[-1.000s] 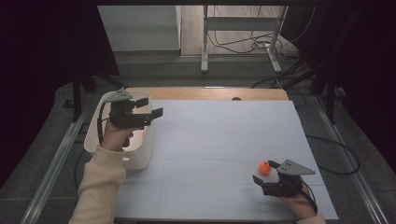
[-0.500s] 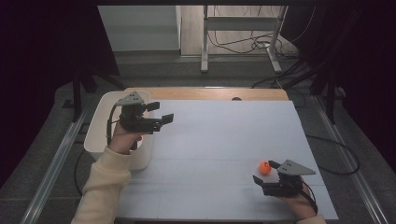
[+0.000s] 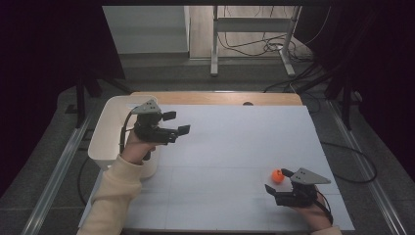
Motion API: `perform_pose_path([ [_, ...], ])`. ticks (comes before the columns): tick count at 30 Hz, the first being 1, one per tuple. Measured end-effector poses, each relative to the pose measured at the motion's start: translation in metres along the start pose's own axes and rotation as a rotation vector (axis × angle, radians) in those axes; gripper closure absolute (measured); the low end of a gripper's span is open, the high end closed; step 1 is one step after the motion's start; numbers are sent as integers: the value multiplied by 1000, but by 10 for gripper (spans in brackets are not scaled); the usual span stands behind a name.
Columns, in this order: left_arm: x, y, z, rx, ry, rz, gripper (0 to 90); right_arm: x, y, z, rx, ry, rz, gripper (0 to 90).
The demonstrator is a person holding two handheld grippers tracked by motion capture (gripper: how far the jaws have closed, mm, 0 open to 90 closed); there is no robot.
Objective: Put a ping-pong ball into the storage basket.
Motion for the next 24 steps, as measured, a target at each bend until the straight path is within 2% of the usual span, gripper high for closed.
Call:
perform_pose_path([
  [6,-1,12,-6,-8,23,38,196,0,0,0,1,2,-2,154],
  [18,-4,27,-12,-17,39,72,195,-1,0,0,1,1,-1,154],
  [24,-6,36,-18,-15,60,99,189,-1,-1,0,-1,1,-2,154],
])
Point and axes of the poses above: each handheld gripper's, and its own axes: y roughly forward along the jaws, x roughly out of its top, z roughly to its left, the point moved 5 cm from there along y, roughly forward along the jaws, and after that the axes turned 14 degrees about z, right-handed, at the moved point
